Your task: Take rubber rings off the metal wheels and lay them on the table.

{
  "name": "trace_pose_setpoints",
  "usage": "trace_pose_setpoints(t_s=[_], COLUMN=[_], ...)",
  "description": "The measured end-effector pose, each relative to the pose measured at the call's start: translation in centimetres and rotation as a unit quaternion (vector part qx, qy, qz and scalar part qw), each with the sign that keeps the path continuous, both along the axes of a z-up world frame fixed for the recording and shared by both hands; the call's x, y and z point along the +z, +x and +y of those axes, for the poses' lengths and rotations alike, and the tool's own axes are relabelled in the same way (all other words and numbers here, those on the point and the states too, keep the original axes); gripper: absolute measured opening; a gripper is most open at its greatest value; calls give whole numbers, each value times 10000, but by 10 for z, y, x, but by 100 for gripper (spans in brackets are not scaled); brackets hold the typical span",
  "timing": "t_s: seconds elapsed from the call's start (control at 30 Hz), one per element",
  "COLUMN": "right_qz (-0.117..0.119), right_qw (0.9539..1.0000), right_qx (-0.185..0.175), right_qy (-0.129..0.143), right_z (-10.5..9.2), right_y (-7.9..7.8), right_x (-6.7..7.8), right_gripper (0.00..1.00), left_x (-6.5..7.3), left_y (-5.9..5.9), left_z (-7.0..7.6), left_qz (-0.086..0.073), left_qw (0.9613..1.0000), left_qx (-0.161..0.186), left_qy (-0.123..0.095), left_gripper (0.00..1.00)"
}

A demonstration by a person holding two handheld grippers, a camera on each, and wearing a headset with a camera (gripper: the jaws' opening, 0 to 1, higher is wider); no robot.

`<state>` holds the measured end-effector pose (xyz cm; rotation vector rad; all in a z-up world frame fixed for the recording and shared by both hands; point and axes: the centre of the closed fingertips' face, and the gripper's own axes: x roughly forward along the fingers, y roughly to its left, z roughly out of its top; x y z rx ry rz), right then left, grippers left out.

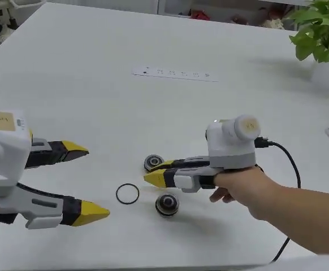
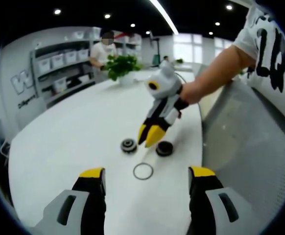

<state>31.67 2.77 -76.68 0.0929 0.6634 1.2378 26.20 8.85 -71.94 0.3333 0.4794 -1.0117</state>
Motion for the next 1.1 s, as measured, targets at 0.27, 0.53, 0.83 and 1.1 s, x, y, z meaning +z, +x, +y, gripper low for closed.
trace_pose_setpoints(t_s=[0.27, 0.53, 0.83, 1.1], right_qz=[-53, -109, -177, -213], right_qw=[9999, 9998, 9995, 9994], right_qx=[4, 20, -30, -62], right_qy=[93, 173, 258, 248], right_z=[-5, -9, -17, -27], right_y=[-2, -5, -4, -5], right_x=[8, 15, 22, 20], right_gripper=[16, 17, 19, 20], left_x=[1, 2, 4, 3], left_y=[2, 6, 11, 16], left_z=[-3, -4, -9, -18], left_qz=[-9, -26, -46, -37], left_qw=[10000, 10000, 10000, 9999], left_qx=[-29, -27, -79, -146], left_qy=[-10, -28, -17, -33], left_gripper=[70, 70, 70, 69])
